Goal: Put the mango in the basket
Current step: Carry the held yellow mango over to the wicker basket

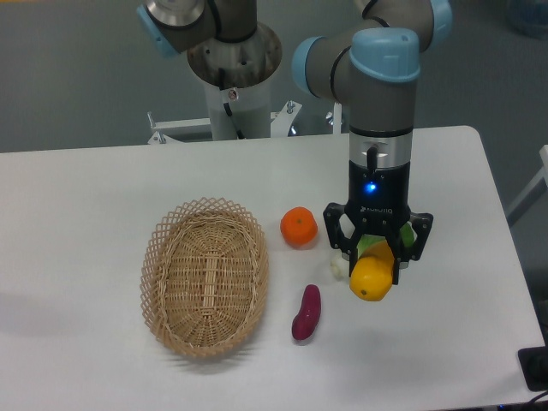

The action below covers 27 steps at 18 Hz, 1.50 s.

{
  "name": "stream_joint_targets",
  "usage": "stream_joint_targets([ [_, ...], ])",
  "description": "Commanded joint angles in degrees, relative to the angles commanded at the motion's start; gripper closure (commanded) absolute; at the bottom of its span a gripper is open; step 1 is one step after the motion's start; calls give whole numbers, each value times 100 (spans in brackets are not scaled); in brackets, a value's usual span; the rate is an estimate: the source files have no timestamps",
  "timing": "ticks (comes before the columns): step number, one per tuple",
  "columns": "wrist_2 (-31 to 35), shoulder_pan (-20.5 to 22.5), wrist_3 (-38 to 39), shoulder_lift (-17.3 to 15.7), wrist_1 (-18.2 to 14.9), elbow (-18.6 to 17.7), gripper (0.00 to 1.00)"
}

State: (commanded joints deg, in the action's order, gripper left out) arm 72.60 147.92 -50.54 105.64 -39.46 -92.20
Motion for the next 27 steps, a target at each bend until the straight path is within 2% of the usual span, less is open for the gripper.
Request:
stream_joint_targets([
  [4,9,-18,-35,-9,0,-35,50],
  [11,35,-44,-27,-474,0,-711,50],
  [17,166,-298,61,-782,-9,-1063,50],
  [23,895,-1106,798,-747,0,-1309,50],
  [27,1563,-1817,1388,-432,0,-1380,50],
])
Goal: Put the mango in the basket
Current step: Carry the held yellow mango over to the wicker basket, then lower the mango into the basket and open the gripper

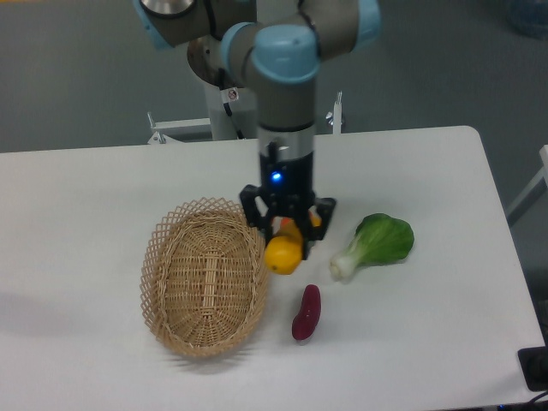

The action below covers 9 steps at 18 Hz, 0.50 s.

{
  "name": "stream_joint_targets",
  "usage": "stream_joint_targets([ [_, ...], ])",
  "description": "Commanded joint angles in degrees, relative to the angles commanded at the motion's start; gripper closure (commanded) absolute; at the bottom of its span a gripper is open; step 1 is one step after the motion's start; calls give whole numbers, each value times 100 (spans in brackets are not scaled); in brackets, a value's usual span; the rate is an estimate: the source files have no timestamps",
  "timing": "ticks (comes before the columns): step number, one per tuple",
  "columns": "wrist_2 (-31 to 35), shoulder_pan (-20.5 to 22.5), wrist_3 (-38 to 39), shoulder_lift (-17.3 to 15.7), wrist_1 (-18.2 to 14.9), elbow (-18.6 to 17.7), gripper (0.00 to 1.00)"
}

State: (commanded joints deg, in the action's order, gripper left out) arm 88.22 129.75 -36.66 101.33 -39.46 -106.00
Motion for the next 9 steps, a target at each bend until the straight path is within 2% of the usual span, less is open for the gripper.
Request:
stream_joint_targets([
  [3,335,-440,168,343,18,18,50],
  [9,476,-827,212,862,79,53,50],
])
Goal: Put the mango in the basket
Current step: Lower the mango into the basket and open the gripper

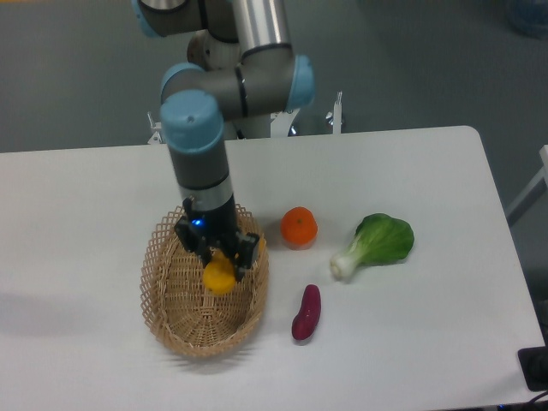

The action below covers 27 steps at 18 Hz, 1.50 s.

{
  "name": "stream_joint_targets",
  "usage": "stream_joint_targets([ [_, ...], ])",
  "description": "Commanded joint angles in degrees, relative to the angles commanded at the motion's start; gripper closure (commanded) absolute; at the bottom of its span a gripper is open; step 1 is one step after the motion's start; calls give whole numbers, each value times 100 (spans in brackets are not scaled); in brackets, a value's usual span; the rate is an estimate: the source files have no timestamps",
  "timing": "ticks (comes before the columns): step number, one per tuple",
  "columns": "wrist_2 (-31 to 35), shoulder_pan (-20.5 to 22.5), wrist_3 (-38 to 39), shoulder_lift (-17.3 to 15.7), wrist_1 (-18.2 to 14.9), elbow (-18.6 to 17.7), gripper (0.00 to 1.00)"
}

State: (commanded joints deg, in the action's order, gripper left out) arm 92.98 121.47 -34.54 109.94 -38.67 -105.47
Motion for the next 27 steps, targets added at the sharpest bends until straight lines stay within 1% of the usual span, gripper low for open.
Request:
stream_joint_targets([
  [2,150,-115,105,97,0,0,50],
  [4,159,-133,219,202,0,52,49],
  [9,159,-185,246,238,0,44,48],
  [12,159,-194,229,238,0,44,41],
  [14,159,-194,229,238,9,44,41],
  [15,159,-194,229,238,9,44,33],
  [16,168,-194,229,238,9,44,15],
  [17,168,-194,220,229,9,61,4],
  [18,168,-194,202,221,9,62,0],
  [25,168,-177,246,177,-9,220,0],
  [27,177,-98,211,150,-9,272,0],
])
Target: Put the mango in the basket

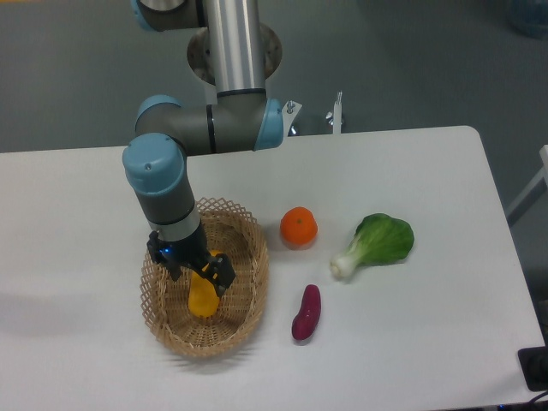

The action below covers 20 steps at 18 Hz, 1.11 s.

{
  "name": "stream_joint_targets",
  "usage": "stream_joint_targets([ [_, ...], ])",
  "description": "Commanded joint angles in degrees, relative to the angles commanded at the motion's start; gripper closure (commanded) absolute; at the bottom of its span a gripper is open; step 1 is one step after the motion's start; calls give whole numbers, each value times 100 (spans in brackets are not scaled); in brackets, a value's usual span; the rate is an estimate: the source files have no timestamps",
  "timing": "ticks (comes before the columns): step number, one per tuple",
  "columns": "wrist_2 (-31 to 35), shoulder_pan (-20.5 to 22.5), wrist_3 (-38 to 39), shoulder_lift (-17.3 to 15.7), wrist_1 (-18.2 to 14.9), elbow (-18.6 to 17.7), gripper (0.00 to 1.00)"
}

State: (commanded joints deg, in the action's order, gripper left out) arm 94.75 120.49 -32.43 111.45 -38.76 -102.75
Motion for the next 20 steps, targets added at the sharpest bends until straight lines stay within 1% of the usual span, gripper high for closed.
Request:
stream_joint_targets([
  [1,0,140,-35,-26,0,26,0],
  [3,-17,403,-96,-193,-17,149,0],
  [6,-70,852,-605,-448,-70,229,0],
  [8,-88,1098,-913,-518,-88,255,0],
  [9,-184,1264,-1054,-580,-157,281,0],
  [10,-332,1458,-1246,-746,-297,316,0],
  [11,-499,1625,-1475,-852,-534,386,0],
  [13,-702,1950,-1870,-914,-1192,649,0],
  [14,-764,2091,-2055,-975,-1552,825,0],
  [16,-878,2320,-2529,-985,-2203,1203,0],
  [18,-914,2531,-2986,-985,-2722,1449,0],
  [20,-914,2689,-3347,-993,-3092,1582,0],
])
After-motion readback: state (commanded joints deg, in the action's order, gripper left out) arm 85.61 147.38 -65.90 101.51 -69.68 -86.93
